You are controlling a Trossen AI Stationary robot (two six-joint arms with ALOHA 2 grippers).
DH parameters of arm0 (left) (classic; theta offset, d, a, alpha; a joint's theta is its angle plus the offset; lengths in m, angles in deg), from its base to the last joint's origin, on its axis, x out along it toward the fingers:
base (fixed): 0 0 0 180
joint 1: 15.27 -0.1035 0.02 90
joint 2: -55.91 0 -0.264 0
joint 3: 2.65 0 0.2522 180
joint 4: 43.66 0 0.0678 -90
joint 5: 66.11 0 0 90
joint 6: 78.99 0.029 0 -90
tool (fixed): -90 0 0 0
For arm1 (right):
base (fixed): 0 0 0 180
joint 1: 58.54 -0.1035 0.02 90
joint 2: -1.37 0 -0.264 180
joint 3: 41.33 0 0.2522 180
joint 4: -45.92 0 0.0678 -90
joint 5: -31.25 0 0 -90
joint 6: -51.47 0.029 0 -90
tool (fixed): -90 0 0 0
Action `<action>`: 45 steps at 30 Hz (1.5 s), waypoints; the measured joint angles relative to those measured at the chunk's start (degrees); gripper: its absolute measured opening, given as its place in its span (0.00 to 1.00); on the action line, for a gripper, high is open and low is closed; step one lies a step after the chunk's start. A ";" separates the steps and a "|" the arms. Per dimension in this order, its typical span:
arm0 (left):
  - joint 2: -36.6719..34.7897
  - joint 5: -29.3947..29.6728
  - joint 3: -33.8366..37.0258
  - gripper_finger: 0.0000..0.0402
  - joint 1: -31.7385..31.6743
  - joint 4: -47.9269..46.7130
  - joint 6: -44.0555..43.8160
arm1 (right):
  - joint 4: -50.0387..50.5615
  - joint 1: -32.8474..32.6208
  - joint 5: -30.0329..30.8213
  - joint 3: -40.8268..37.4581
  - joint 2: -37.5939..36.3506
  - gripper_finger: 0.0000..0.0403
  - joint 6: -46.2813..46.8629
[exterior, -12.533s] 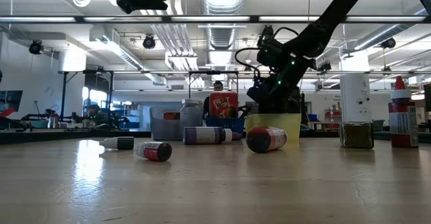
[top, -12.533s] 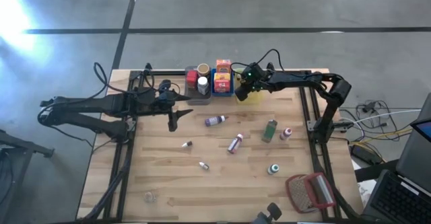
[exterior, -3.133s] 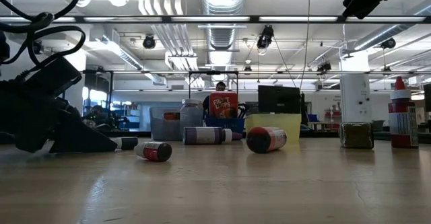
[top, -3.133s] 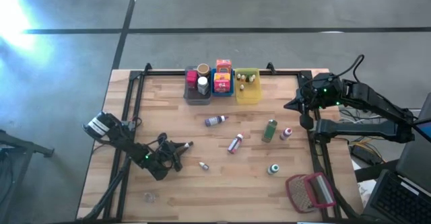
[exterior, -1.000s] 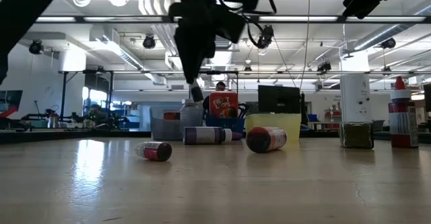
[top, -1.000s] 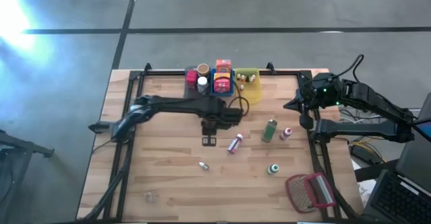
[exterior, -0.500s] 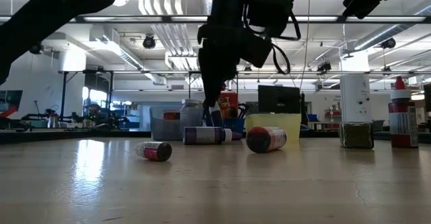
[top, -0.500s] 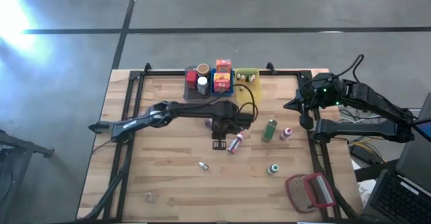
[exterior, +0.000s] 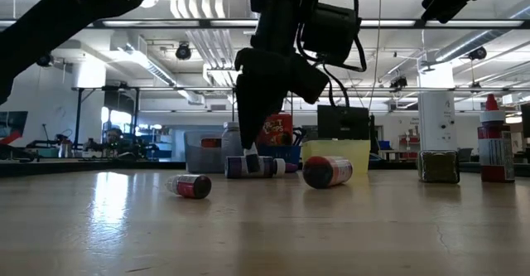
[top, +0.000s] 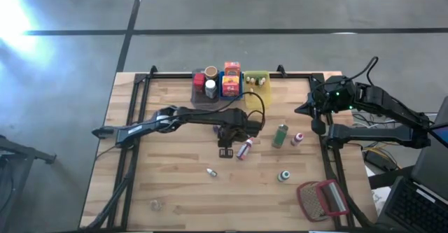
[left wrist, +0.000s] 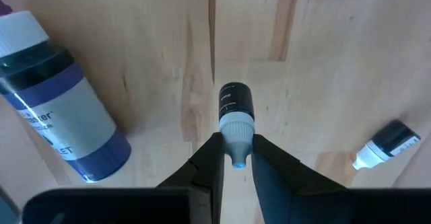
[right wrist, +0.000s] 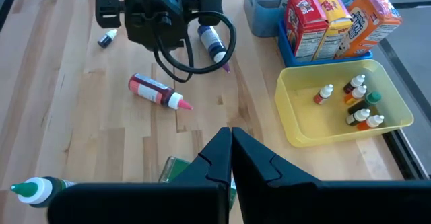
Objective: Pick & Place Kitchen Items
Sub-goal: Move the black food coloring bottle to the center of the table, then move the small pink food coloring bottle to the center of the table
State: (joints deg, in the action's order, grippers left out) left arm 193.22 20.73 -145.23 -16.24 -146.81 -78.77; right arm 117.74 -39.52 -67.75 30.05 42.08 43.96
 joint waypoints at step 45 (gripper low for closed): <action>-2.70 -1.70 3.02 0.44 -0.07 -0.71 1.67 | 0.00 0.00 0.01 0.00 0.01 0.02 0.00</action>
State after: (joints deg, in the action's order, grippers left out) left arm 190.52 19.02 -142.21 -16.31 -147.51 -77.10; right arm 117.74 -39.52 -67.74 30.05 42.08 43.96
